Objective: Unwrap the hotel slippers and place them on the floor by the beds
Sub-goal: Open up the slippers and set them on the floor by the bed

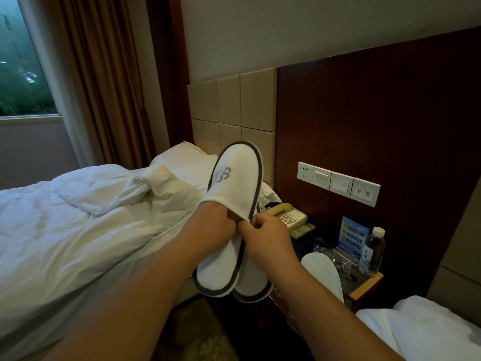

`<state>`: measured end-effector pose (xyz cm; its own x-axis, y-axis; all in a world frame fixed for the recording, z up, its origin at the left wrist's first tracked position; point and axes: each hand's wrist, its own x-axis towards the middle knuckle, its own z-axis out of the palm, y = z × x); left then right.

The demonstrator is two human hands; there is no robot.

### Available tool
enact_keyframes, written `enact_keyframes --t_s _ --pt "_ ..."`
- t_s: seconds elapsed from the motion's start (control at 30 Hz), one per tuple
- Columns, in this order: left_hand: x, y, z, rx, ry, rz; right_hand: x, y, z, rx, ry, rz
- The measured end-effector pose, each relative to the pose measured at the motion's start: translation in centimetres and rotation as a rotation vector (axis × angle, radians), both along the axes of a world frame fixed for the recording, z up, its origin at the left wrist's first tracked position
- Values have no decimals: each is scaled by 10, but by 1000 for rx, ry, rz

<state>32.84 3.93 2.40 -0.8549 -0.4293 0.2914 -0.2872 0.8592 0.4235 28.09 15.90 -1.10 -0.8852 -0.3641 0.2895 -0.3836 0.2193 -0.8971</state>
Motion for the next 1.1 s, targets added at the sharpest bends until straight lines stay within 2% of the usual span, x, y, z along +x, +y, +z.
enact_keyframes --t_s 0.07,0.2,0.27,0.33,0.4,0.53,0.63,0.8,0.97,1.03,1.1 --pt "-3 -11 -4 94 4 -16 3 1 -7 -35 -37 55" --pt "-7 -34 -8 236 -14 173 1 6 -13 -48 -99 63" --pt "-4 -40 -11 302 -133 226 -1 8 -14 -48 -97 35" --pt "-3 -41 -17 407 -207 171 -1 8 -15 -62 -91 40" --pt "0 -32 -25 506 -178 120 1 6 -15 -134 -93 55" --pt "2 -20 -45 566 -37 106 2 4 -16 -283 -126 33" --pt "0 -14 -68 514 -6 180 2 5 -21 -242 -108 -21" --pt "-5 -2 -80 210 213 262 4 3 -32 -143 9 -58" --pt "-2 -6 -77 24 111 296 2 2 -38 -79 64 -68" --pt "3 -15 -76 -91 65 269 -2 5 -40 -76 76 -92" --pt "8 -21 -72 -126 14 243 -5 7 -42 -65 78 -114"
